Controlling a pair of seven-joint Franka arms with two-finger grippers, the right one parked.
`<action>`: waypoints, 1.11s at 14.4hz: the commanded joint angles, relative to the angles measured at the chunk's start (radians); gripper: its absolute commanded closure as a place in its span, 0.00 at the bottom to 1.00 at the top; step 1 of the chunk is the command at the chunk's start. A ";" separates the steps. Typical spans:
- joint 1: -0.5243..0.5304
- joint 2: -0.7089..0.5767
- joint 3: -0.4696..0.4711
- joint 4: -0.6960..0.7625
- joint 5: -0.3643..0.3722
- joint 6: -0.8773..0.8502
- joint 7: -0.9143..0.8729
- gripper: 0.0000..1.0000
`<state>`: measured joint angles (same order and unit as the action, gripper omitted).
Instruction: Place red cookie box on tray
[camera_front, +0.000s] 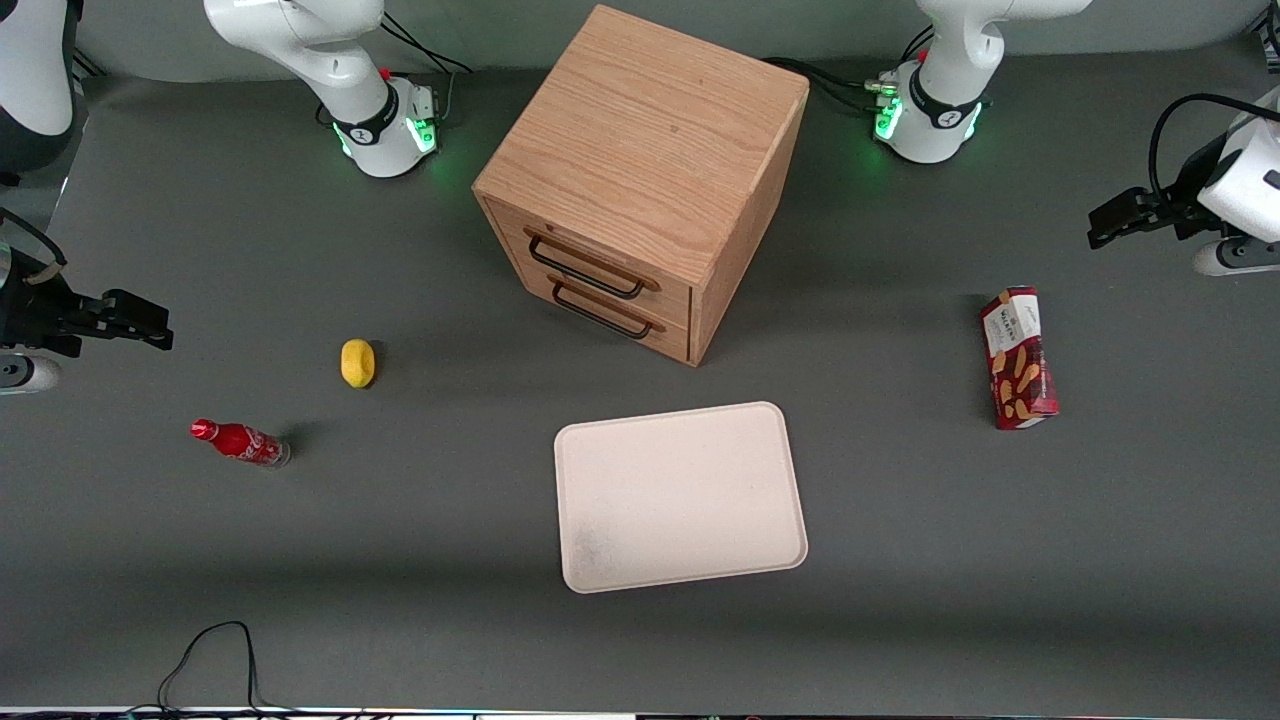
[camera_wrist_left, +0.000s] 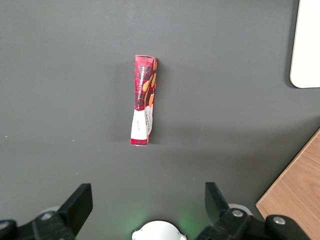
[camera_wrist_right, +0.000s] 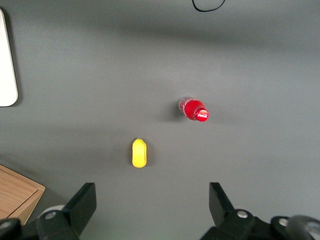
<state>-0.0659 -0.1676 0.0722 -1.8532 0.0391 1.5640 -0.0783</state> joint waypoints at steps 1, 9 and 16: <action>-0.026 0.036 0.012 0.052 0.010 -0.029 -0.014 0.00; -0.025 0.056 0.009 0.091 0.030 -0.068 -0.037 0.00; -0.028 0.068 -0.012 0.115 0.030 -0.096 -0.041 0.00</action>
<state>-0.0787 -0.1180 0.0676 -1.7807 0.0554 1.5037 -0.0991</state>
